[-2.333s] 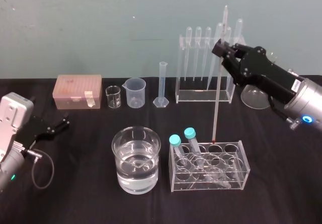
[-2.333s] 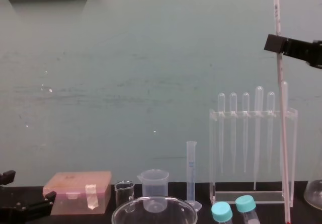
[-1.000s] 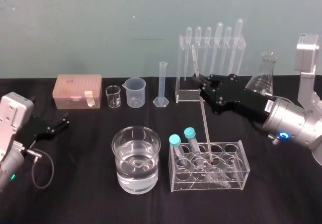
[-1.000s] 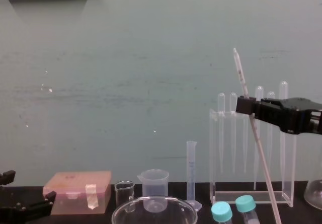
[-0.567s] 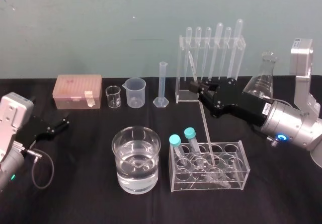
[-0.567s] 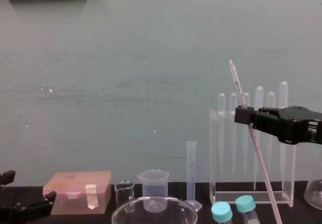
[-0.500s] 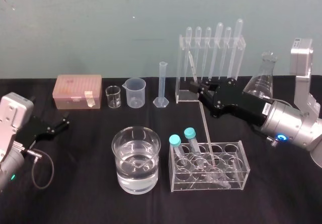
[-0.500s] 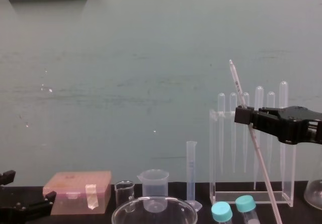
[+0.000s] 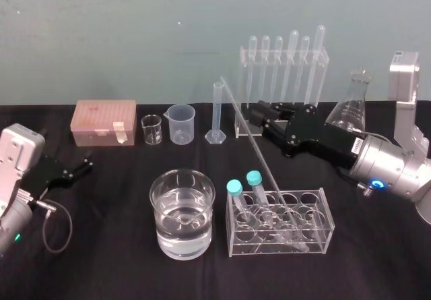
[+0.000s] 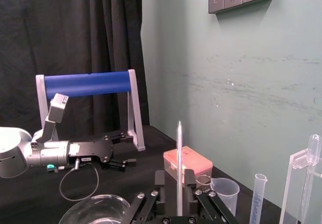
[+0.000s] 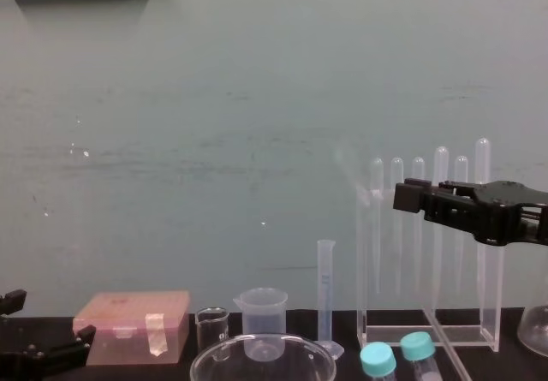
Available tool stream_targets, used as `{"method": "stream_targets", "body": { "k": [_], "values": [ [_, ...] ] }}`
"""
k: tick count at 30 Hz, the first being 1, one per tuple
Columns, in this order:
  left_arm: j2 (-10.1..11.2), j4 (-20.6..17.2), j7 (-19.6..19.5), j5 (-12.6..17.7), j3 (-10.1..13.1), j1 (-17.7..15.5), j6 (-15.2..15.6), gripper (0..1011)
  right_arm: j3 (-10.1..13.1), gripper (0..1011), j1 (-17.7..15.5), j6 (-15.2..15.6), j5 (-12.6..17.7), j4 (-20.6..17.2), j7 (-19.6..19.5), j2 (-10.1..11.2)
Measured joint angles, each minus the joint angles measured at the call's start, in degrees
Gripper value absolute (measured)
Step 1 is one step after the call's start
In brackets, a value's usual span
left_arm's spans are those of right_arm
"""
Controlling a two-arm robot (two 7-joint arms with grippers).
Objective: Hold the thermometer with one hand and immerse one end into the beaker, then reinsert it into the test tube rack.
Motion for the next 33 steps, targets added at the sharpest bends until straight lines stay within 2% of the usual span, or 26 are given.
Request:
{"method": "stream_targets", "body": {
  "k": [4,6,7,8,10,13,14,15,18,22,23,25,26,27,28,30,33],
  "values": [
    [0.0,0.0,0.0,0.0,0.0,0.0,0.0,1008,0.0,358,0.0,0.0,0.0,0.0,0.0,0.0],
    [0.0,0.0,0.0,0.0,0.0,0.0,0.0,1008,0.0,396,0.0,0.0,0.0,0.0,0.0,0.0],
    [0.0,0.0,0.0,0.0,0.0,0.0,0.0,1008,0.0,450,0.0,0.1,0.0,0.0,0.0,0.0],
    [0.0,0.0,0.0,0.0,0.0,0.0,0.0,1008,0.0,450,0.0,0.1,0.0,0.0,0.0,0.0],
    [0.0,0.0,0.0,0.0,0.0,0.0,0.0,1008,0.0,561,0.0,0.1,0.1,-0.1,0.0,0.0],
    [0.0,0.0,0.0,0.0,0.0,0.0,0.0,1008,0.0,621,0.0,0.1,0.1,-0.1,0.0,0.0],
    [0.0,0.0,0.0,0.0,0.0,0.0,0.0,1008,0.0,682,0.0,0.1,0.1,-0.1,0.0,0.0],
    [0.0,0.0,0.0,0.0,0.0,0.0,0.0,1008,0.0,702,0.0,0.1,0.1,-0.1,0.0,0.0],
    [0.0,0.0,0.0,0.0,0.0,0.0,0.0,1008,1.6,792,-0.7,-1.0,0.3,-0.7,-1.5,-0.2],
    [0.0,0.0,0.0,0.0,0.0,0.0,0.0,1008,5.1,895,-2.8,-3.3,-1.9,-2.0,-9.3,-0.4],
    [0.0,0.0,0.0,0.0,0.0,0.0,0.0,1008,6.5,918,-4.1,-3.8,-4.1,-2.5,-14.2,-0.5],
    [0.0,0.0,0.0,0.0,0.0,0.0,0.0,1008,7.5,979,-5.4,-3.9,-7.4,-2.7,-19.8,-0.5],
    [0.0,0.0,0.0,0.0,0.0,0.0,0.0,1008,8.0,1002,-6.4,-3.6,-10.5,-2.7,-24.6,-0.5],
    [0.0,0.0,0.0,0.0,0.0,0.0,0.0,1008,8.0,1002,-6.4,-3.6,-10.5,-2.7,-24.6,-0.5],
    [0.0,0.0,0.0,0.0,0.0,0.0,0.0,1008,8.4,1002,-7.6,-2.0,-13.1,-2.3,-29.2,-0.7],
    [0.0,0.0,0.0,0.0,0.0,0.0,0.0,1008,8.5,1002,-8.9,0.9,-14.9,-1.4,-32.8,-1.0],
    [0.0,0.0,0.0,0.0,0.0,0.0,0.0,1008,8.6,1002,-10.1,3.7,-15.6,-0.3,-35.0,-1.7]
  ]
}}
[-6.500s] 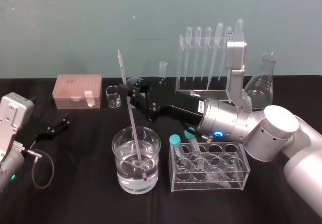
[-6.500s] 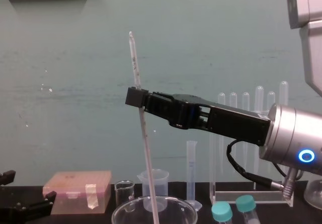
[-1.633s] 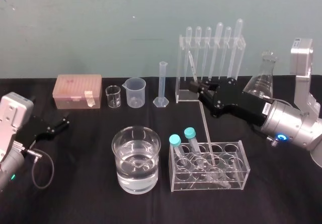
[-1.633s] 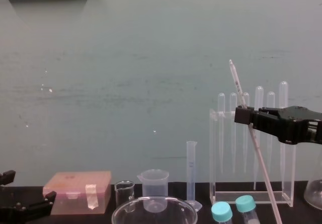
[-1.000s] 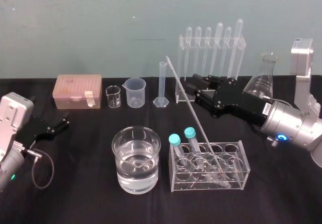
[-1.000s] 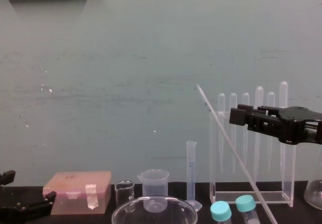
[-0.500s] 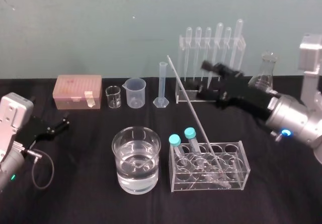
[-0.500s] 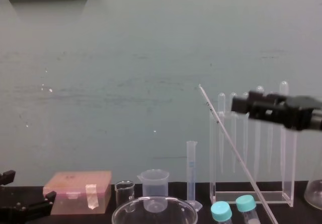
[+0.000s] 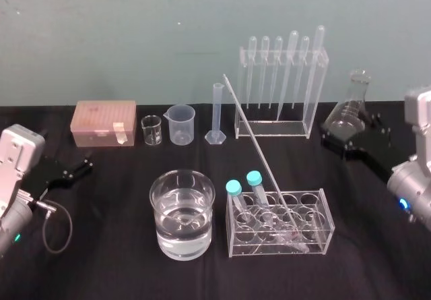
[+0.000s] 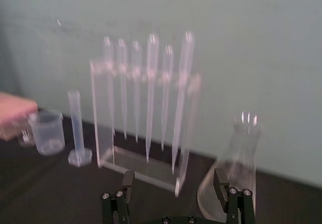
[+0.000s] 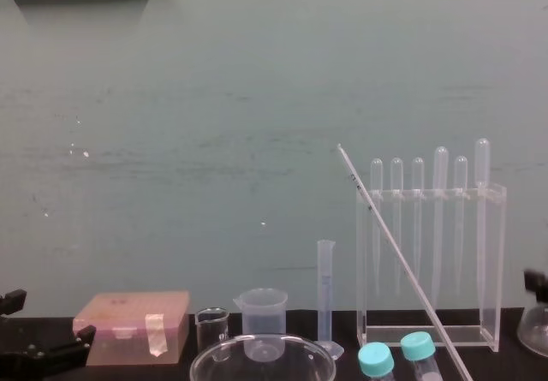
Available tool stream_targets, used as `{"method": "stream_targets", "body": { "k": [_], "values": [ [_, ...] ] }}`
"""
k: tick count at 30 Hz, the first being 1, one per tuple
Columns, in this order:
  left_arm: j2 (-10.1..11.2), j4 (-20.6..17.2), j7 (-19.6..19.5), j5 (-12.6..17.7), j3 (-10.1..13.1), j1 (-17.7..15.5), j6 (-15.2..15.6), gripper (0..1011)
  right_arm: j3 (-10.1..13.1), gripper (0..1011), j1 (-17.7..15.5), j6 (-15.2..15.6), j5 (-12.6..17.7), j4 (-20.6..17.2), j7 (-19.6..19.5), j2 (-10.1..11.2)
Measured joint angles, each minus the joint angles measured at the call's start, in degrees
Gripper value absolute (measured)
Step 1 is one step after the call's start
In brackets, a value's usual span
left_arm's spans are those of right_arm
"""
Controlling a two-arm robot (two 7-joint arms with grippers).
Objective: Hold the thermometer with one hand and immerse one end into the beaker, then reinsert it into the test tube rack.
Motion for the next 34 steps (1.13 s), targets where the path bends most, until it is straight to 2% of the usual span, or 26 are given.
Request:
{"method": "stream_targets", "body": {
  "k": [7,34],
  "values": [
    [0.0,0.0,0.0,0.0,0.0,0.0,0.0,1008,0.5,1002,-0.9,1.4,-0.6,1.2,-0.7,-1.3],
    [0.0,0.0,0.0,0.0,0.0,0.0,0.0,1008,0.5,1002,-0.9,1.5,-0.5,1.0,-0.9,-1.1]
  ]
}}
